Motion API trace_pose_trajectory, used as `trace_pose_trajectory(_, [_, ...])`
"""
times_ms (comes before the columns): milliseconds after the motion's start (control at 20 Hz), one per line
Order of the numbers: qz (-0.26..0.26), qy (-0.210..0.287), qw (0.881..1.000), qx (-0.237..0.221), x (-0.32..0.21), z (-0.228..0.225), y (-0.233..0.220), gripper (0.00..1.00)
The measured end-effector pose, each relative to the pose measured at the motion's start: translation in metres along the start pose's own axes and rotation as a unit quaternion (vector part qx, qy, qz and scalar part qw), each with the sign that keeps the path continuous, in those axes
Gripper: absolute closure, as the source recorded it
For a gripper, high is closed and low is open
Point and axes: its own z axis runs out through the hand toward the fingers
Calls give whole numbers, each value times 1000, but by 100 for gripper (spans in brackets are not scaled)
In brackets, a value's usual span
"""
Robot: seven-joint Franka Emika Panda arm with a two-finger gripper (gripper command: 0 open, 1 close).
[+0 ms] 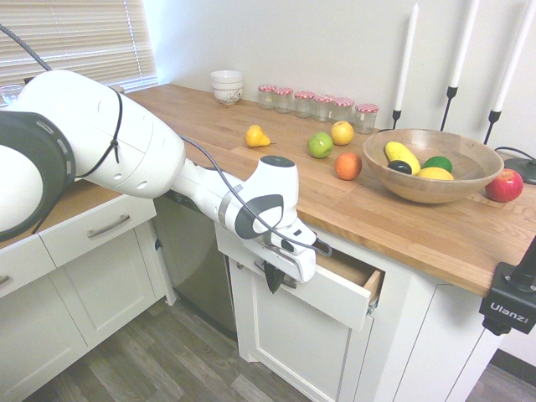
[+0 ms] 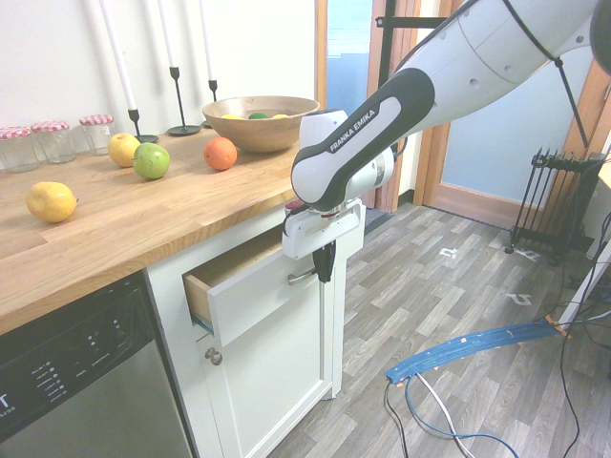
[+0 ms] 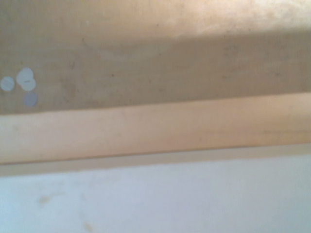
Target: Close the drawer
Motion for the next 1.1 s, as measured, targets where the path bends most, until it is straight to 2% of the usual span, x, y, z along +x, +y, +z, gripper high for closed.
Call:
trace_pose_trajectory(450, [-1, 4, 1000, -1, 13, -6, -24, 100])
trace_pose_trajectory(900, [-3, -4, 1000, -14, 14, -6, -25, 100])
trace_pose_trajectory(950, [-3, -4, 1000, -14, 14, -6, -25, 0])
trace_pose_trajectory(1100, [-2, -4, 1000, -13, 14, -6, -26, 0])
